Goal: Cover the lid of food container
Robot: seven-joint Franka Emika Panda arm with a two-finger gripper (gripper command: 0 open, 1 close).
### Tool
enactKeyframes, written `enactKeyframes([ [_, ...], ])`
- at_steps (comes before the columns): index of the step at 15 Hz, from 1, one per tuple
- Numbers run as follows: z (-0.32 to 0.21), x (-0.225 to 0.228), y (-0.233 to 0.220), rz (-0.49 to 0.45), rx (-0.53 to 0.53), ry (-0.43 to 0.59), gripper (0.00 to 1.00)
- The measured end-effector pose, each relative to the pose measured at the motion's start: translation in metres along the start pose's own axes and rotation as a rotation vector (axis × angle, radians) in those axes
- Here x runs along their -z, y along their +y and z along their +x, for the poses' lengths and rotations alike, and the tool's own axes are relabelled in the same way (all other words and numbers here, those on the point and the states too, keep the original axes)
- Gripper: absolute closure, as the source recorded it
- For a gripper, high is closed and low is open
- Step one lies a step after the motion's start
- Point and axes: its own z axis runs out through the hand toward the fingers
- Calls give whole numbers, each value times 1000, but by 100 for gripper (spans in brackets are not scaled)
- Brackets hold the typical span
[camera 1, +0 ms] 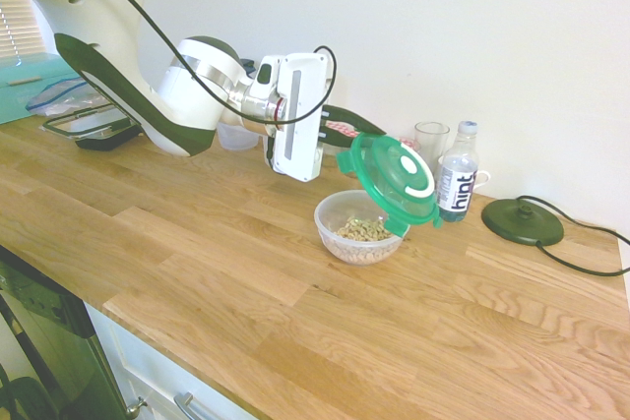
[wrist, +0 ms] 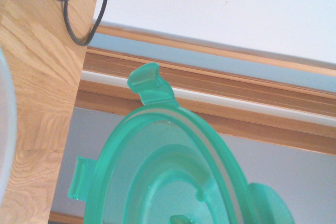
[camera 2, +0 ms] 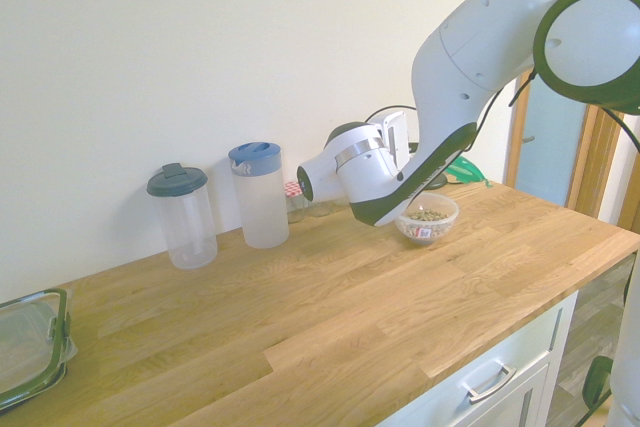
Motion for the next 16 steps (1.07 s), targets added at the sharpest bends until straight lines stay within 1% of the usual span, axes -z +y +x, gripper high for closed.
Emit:
enactKeyframes([
  [3, -10, 13, -15, 3, 7, 19, 100],
  [9, -16, 23, -38, -5, 18, 30, 100],
  [16, -9, 35, -49, -22, 13, 41, 100],
])
